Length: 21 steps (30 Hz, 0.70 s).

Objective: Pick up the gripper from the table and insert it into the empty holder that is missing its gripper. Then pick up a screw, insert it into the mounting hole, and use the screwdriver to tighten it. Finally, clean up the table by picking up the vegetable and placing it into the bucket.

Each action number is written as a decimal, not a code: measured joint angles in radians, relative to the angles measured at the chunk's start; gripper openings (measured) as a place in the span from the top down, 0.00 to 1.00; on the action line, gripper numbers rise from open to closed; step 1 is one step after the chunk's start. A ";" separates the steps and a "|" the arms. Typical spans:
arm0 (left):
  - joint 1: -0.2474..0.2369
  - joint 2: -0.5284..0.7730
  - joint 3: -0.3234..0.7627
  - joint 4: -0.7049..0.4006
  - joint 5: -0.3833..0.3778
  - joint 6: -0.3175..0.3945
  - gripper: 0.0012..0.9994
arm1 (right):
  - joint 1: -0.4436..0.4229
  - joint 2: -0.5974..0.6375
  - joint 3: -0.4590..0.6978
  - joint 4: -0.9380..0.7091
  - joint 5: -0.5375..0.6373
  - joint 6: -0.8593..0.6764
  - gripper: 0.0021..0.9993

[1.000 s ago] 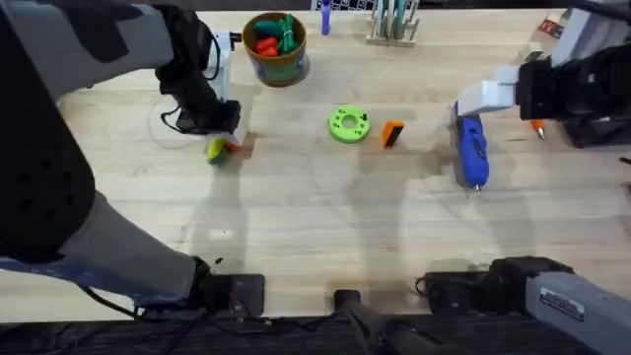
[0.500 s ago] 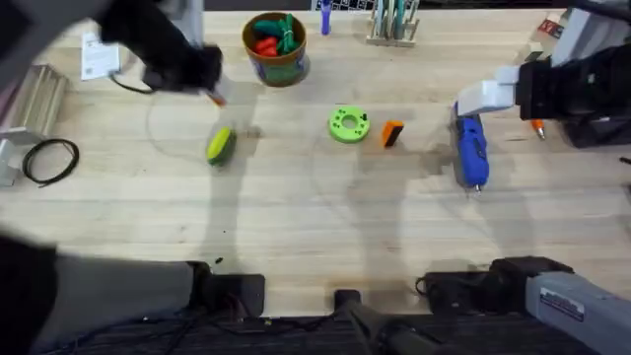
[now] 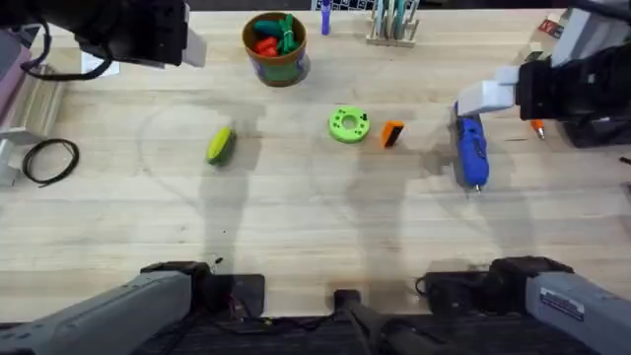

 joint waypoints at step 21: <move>0.000 0.001 0.000 0.000 -0.001 -0.003 0.01 | 0.000 0.000 0.000 0.000 0.000 0.000 0.01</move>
